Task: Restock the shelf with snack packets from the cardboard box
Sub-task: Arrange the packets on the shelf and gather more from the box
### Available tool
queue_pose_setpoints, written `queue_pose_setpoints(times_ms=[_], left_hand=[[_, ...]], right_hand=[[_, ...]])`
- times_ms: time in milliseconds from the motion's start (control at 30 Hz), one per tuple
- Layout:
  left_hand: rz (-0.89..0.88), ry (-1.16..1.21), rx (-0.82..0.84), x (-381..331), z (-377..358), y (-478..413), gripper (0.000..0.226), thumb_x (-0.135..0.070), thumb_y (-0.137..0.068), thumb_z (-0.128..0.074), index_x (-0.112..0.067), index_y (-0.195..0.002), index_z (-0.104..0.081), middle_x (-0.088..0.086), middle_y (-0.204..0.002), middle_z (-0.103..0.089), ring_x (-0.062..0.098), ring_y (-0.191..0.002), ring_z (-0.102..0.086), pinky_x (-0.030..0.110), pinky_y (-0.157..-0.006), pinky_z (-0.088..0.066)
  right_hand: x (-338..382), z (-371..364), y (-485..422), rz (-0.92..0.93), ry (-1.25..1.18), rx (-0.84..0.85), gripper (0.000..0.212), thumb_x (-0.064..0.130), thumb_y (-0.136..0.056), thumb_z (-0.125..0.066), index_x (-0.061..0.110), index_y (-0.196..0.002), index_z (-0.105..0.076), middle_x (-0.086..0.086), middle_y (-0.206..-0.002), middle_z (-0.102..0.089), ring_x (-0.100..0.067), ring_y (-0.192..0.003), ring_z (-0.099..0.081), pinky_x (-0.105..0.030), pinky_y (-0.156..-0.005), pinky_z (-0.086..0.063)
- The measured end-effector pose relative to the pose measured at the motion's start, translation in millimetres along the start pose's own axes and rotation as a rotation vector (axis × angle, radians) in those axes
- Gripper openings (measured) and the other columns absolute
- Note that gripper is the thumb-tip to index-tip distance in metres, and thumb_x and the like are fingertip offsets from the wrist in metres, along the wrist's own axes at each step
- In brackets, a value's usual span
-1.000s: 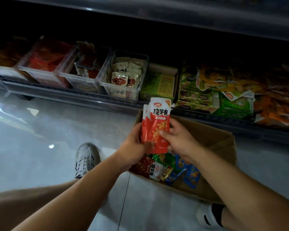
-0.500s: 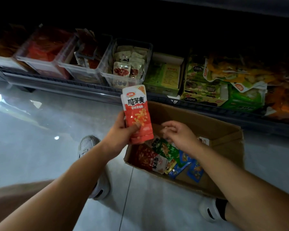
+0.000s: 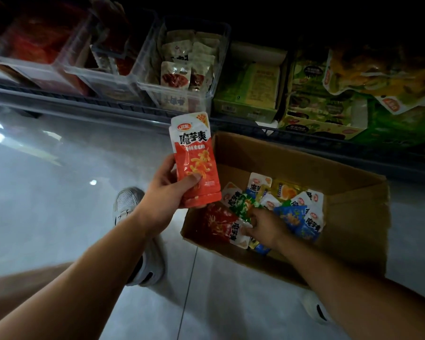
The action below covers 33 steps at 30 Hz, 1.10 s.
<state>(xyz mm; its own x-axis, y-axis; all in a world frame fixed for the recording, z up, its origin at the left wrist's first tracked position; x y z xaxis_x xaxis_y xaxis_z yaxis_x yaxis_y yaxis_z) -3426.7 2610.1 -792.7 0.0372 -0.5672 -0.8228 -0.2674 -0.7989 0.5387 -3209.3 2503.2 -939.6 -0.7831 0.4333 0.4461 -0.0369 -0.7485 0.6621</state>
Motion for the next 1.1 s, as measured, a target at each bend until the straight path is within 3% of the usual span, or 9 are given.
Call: queue_pose_setpoints(times_ms=[100, 233, 400, 533, 767, 833, 967, 1100], left_hand=[[0.007, -0.008, 0.01, 1, -1, -1, 0.043, -0.008, -0.096, -0.065, -0.031, -0.13, -0.056, -0.002, -0.113, -0.076, 0.024, -0.101, -0.076, 0.04, -0.071, -0.064], [-0.004, -0.024, 0.019, 0, -2, -3, 0.043, -0.008, -0.096, -0.065, -0.029, -0.132, -0.056, 0.002, -0.117, -0.074, 0.025, -0.101, -0.076, 0.041, -0.07, -0.063], [-0.01, -0.039, 0.03, -2, -3, -1, 0.052, -0.011, -0.094, -0.069, -0.031, -0.138, -0.052, 0.004, -0.119, -0.074, 0.026, -0.099, -0.076, 0.04, -0.07, -0.063], [-0.011, -0.038, 0.042, -7, -6, 6, 0.057, -0.009, -0.094, -0.07, -0.025, -0.144, -0.048, 0.009, -0.121, -0.073, 0.03, -0.099, -0.076, 0.045, -0.07, -0.064], [0.036, -0.055, 0.186, -10, -22, 26, 0.045, -0.009, -0.093, -0.07, -0.04, -0.122, -0.056, 0.002, -0.111, -0.075, 0.028, -0.098, -0.076, 0.044, -0.07, -0.064], [0.052, -0.055, 0.238, -10, -29, 32, 0.049, -0.01, -0.091, -0.071, -0.037, -0.128, -0.054, 0.005, -0.113, -0.075, 0.03, -0.103, -0.075, 0.047, -0.077, -0.064], [0.051, -0.102, 0.351, -11, -40, 39, 0.058, -0.018, -0.086, -0.074, -0.029, -0.138, -0.052, 0.009, -0.123, -0.073, 0.032, -0.111, -0.072, 0.048, -0.092, -0.059], [0.056, -0.123, 0.376, -12, -42, 40, 0.06, -0.021, -0.084, -0.076, -0.029, -0.139, -0.053, 0.009, -0.122, -0.073, 0.03, -0.11, -0.072, 0.046, -0.089, -0.06]], right_hand=[[-5, -9, -3, -0.056, -0.076, -0.009, 0.019, 0.034, -0.086, -0.077, 0.025, -0.093, -0.061, 0.007, -0.082, -0.061, -0.013, -0.077, -0.058, -0.029, -0.062, -0.045], [-2, 15, 9, 0.054, -0.242, -0.012, 0.003, 0.017, -0.098, -0.062, 0.018, -0.095, -0.06, -0.003, -0.086, -0.062, -0.019, -0.078, -0.058, -0.03, -0.063, -0.044], [21, 105, 41, 0.142, -0.248, -0.11, 0.008, 0.03, -0.105, -0.046, 0.028, -0.104, -0.053, 0.0, -0.096, -0.061, -0.019, -0.076, -0.063, -0.031, -0.054, -0.053], [52, 176, 69, 0.14, -0.43, -0.151, 0.007, 0.023, -0.104, -0.048, 0.024, -0.101, -0.055, -0.007, -0.101, -0.062, -0.025, -0.082, -0.069, -0.034, -0.05, -0.059], [106, 232, 117, 0.174, -0.264, 0.123, 0.019, 0.014, -0.097, -0.061, 0.024, -0.113, -0.062, -0.005, -0.11, -0.068, -0.019, -0.092, -0.072, -0.03, -0.059, -0.059], [120, 232, 122, 0.216, -0.248, 0.141, 0.029, 0.013, -0.095, -0.063, 0.028, -0.12, -0.062, 0.001, -0.112, -0.068, -0.019, -0.095, -0.071, -0.03, -0.062, -0.059], [141, 224, 114, 0.259, -0.258, -0.034, 0.039, 0.009, -0.092, -0.069, 0.026, -0.125, -0.057, 0.006, -0.109, -0.067, -0.019, -0.086, -0.071, -0.028, -0.059, -0.059], [149, 215, 104, 0.261, -0.385, -0.248, 0.027, 0.008, -0.089, -0.072, 0.019, -0.11, -0.06, 0.005, -0.102, -0.064, -0.017, -0.082, -0.07, -0.029, -0.056, -0.061]])
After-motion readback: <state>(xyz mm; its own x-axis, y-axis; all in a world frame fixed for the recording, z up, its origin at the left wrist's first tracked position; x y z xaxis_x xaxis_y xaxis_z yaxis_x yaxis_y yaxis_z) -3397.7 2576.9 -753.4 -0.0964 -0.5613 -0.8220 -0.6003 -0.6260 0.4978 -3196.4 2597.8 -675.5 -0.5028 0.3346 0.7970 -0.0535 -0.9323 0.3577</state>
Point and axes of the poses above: each hand's wrist, its own y-axis away from the middle knuckle, its own z-axis out of the back of the hand, x = y × z, the point moved 6 cm from there along -y, towards the middle knuckle
